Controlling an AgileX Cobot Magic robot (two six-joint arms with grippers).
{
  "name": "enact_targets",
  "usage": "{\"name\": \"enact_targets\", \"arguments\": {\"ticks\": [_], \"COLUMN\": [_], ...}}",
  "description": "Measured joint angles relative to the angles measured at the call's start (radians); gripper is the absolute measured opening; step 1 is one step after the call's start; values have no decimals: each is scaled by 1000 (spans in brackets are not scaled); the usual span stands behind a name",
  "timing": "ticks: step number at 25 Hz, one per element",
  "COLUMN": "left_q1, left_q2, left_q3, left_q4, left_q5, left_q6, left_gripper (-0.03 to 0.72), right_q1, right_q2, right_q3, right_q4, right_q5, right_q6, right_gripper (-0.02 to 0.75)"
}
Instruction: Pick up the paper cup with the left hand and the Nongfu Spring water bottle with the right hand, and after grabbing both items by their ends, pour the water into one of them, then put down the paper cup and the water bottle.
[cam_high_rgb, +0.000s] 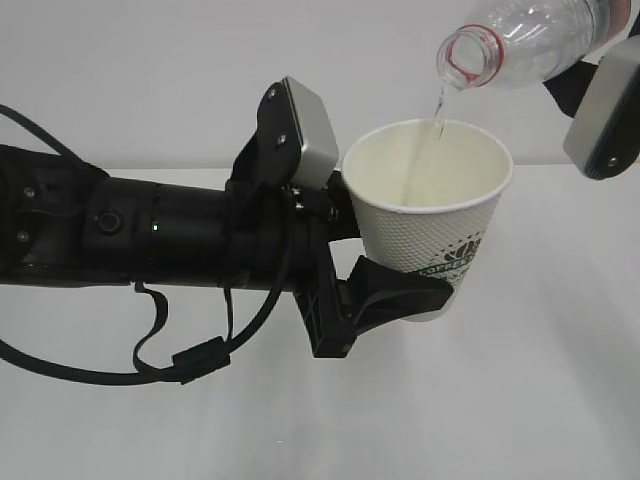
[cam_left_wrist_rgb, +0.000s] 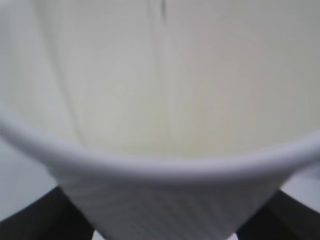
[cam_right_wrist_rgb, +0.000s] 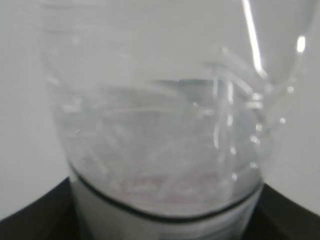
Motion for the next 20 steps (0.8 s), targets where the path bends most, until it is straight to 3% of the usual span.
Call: {"name": "enact_targets", "arguments": {"ticks": [20], "left_q1": [0], "left_q2": [0], "left_q3": [0], "left_q4": [0], "left_q5": [4], "left_q6": [0], "left_gripper": [545], "right_q1": [0], "right_q2": [0], "right_q3": [0], "right_q4": [0], "right_q5": [-19], "right_q6": [-2], "right_gripper": [503]}}
